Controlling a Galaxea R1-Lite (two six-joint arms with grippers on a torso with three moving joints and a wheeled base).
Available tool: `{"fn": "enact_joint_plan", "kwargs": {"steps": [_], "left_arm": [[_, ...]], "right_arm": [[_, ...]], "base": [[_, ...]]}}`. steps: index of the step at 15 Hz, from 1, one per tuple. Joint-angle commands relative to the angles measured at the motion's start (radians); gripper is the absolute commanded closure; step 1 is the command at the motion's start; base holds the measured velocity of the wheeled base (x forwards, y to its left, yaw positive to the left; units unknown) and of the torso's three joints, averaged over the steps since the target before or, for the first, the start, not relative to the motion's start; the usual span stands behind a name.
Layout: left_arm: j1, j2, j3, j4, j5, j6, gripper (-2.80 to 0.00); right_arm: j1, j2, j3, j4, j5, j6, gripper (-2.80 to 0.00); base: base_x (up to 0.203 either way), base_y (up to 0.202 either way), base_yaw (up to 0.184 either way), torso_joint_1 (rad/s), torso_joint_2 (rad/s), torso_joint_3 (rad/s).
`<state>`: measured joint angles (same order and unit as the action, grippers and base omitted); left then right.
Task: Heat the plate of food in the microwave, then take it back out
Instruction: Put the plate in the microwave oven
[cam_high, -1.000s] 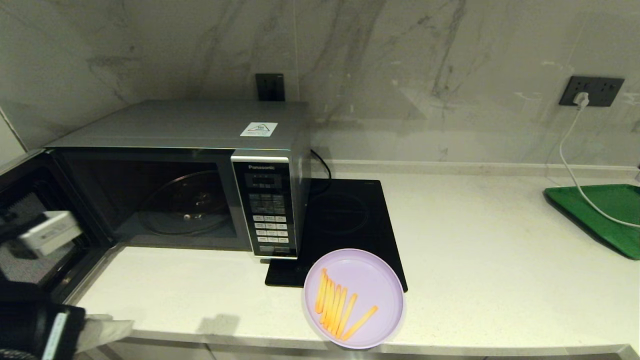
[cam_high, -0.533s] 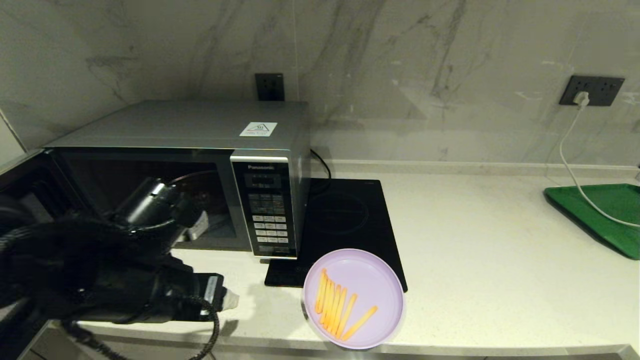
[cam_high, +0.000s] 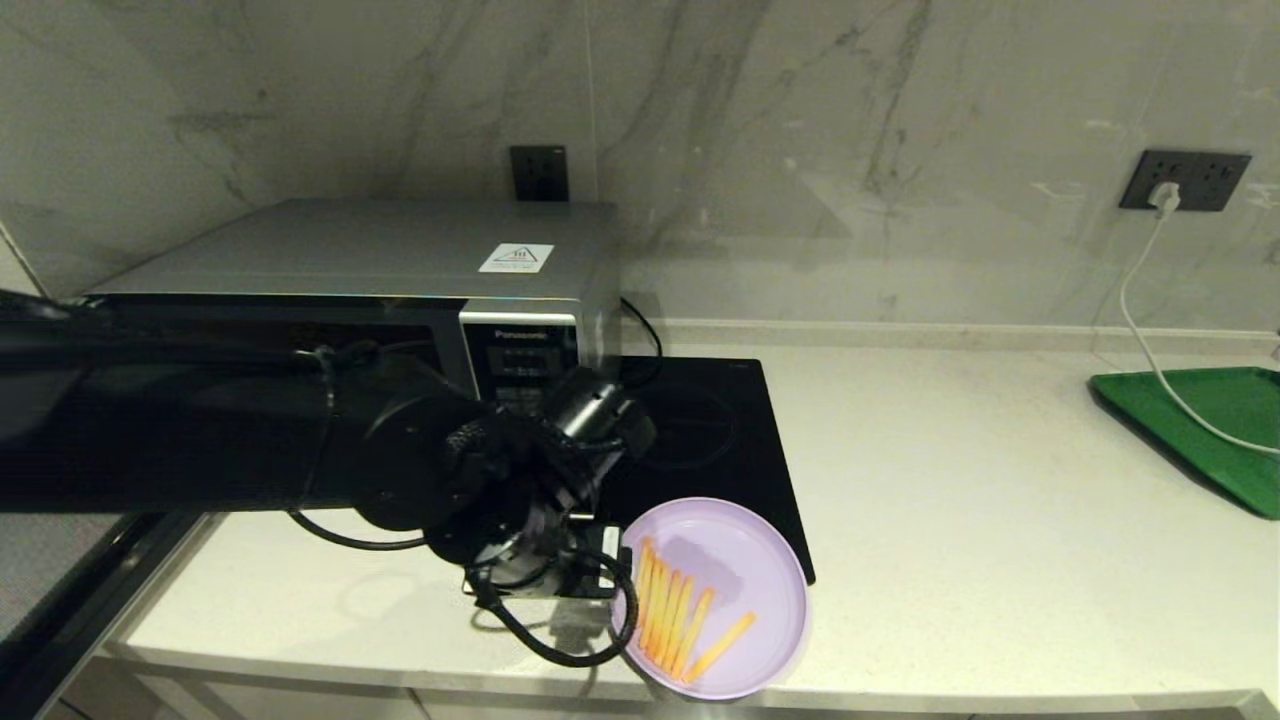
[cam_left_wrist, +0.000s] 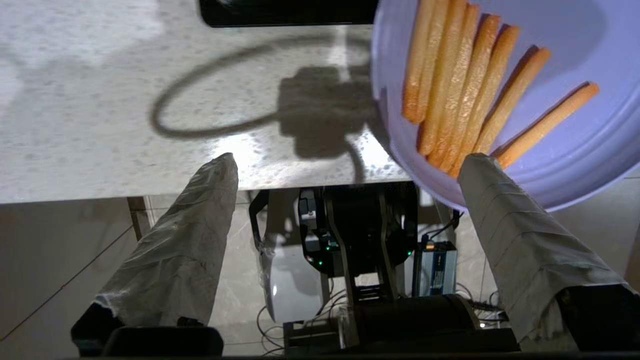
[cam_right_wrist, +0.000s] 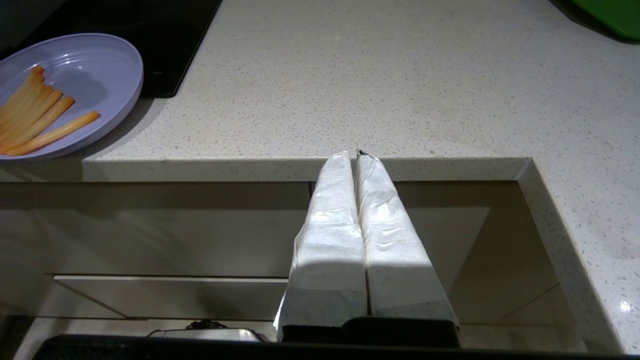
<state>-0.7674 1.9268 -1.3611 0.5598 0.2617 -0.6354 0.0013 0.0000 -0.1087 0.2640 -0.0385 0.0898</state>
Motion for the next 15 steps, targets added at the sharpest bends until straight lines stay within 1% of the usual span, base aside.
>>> {"fn": "enact_joint_plan", "kwargs": {"steps": [1,3,4,9,11,15], "left_arm": [[0.001,0.103,-0.038,0.002,0.005,-0.009,-2.8],[0.022,0.161,-0.086,0.002,0.003,-0.015,-2.8],[0.025,0.169,-0.09,0.002,0.0,-0.022,-2.8],[0.049,0.193,-0.087,0.002,-0.008,-0.026,-2.8],[0.05,0.193,-0.089,0.002,-0.015,-0.025,-2.8],[0.05,0.232,-0.089,-0.006,-0.006,-0.025,-2.8]], "right_arm": [[0.0,0.0,0.0,0.001,0.0,0.001,0.0],[0.0,0.001,0.0,0.001,0.0,0.001,0.0],[0.0,0.0,0.0,0.001,0.0,0.001,0.0],[0.0,0.001,0.0,0.001,0.0,0.001,0.0],[0.001,0.0,0.0,0.001,0.0,0.001,0.0],[0.0,0.0,0.0,0.001,0.0,0.001,0.0]], "base": [[0.0,0.0,0.0,0.0,0.0,0.0],[0.0,0.0,0.0,0.0,0.0,0.0],[0.0,0.0,0.0,0.0,0.0,0.0],[0.0,0.0,0.0,0.0,0.0,0.0],[0.0,0.0,0.0,0.0,0.0,0.0],[0.0,0.0,0.0,0.0,0.0,0.0]]}}
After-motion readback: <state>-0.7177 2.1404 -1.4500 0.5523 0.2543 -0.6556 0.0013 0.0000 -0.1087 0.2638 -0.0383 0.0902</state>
